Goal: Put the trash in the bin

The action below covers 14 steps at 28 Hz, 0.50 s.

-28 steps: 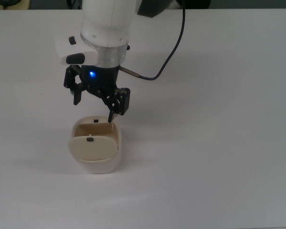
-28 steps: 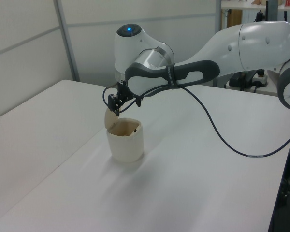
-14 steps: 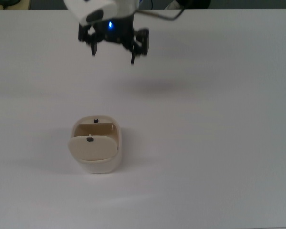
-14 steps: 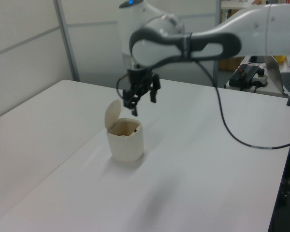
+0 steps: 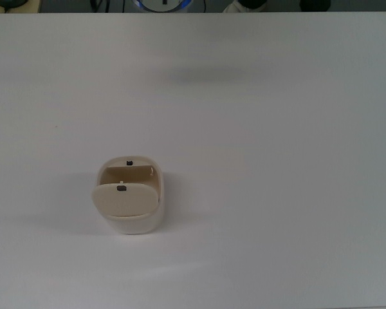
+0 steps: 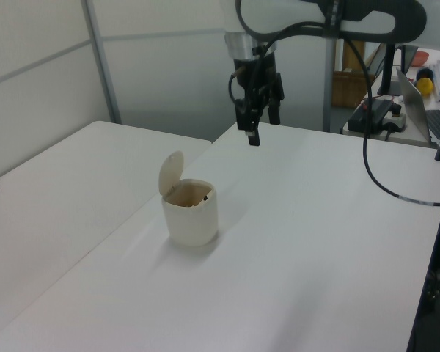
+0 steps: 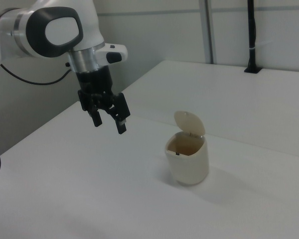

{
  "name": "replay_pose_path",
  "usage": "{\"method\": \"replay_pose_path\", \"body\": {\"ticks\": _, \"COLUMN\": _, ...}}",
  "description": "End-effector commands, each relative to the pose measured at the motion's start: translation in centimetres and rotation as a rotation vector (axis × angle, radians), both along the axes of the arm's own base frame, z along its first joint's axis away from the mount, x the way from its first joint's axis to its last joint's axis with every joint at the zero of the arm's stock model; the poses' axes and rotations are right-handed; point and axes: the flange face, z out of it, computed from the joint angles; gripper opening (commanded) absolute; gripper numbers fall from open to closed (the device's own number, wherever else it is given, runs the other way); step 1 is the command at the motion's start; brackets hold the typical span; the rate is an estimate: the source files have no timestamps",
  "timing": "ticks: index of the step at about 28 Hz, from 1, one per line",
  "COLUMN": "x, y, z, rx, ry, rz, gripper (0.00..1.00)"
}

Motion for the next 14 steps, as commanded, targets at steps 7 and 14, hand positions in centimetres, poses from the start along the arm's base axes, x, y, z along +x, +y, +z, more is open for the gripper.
{"method": "replay_pose_path", "body": {"ticks": 7, "x": 0.1, "y": -2.1, "z": -2.4, "rx": 0.045, "ry": 0.011, "rz": 0.010, "gripper": 1.00}}
{"method": "replay_pose_path", "body": {"ticks": 14, "x": 0.8, "y": -3.4, "z": -3.8, "rx": 0.047, "ry": -0.020, "rz": -0.013, "gripper": 1.00}}
